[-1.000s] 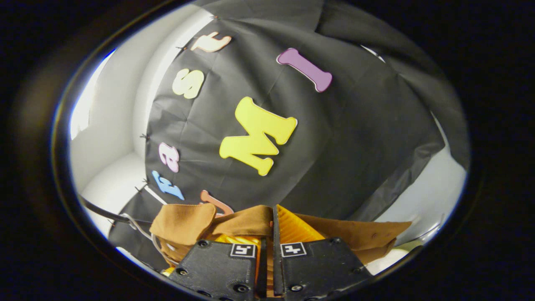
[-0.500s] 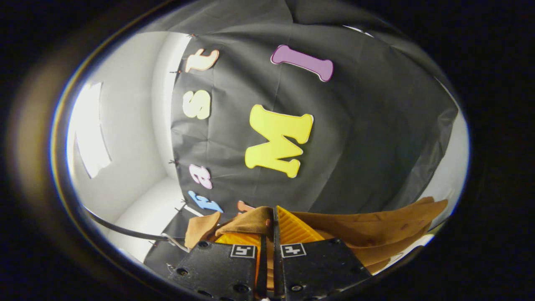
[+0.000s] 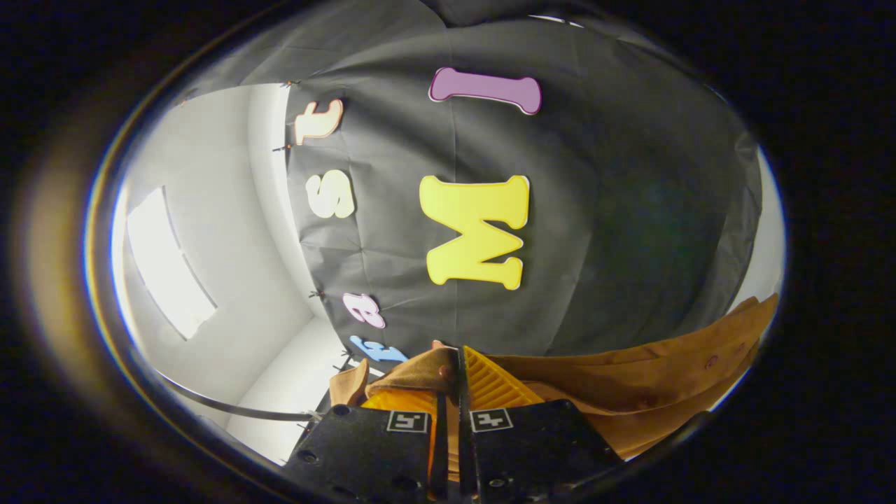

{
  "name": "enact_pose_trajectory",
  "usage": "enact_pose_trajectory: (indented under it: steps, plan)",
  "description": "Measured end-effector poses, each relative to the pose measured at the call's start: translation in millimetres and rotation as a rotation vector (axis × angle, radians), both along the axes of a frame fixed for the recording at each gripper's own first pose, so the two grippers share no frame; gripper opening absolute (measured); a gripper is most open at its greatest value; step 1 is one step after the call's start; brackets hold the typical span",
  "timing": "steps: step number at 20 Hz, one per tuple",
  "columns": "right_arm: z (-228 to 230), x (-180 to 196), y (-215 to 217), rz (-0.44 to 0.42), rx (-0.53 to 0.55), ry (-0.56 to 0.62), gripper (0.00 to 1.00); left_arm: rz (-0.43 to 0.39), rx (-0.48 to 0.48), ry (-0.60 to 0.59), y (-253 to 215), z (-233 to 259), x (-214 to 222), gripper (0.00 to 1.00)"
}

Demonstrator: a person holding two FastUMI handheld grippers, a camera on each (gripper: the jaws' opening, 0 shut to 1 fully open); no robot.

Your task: Grasp the clothes on the hanger with both hands and then place them into the laundry hamper below.

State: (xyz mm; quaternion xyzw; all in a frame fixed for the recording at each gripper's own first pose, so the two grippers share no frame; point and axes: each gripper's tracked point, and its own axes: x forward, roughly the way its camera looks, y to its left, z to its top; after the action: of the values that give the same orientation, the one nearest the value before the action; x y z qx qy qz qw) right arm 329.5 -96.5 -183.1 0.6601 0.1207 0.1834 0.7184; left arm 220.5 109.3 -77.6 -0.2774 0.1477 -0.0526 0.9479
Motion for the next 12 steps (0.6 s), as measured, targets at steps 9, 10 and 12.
enact_pose_trajectory:
  steps: [9, 10, 12]
  plan:
    - [-7, 6, 5, 0.034, -0.046, 0.028, 0.09, -0.051, 0.163, 0.105, -5, -43, 21, 0.00]
    - [-7, 7, 6, 0.036, -0.048, 0.030, 0.09, -0.055, 0.171, 0.112, -6, -46, 22, 0.00]
    - [-9, 7, 7, 0.042, -0.038, 0.039, 0.09, -0.066, 0.168, 0.126, -9, -56, 24, 0.00]
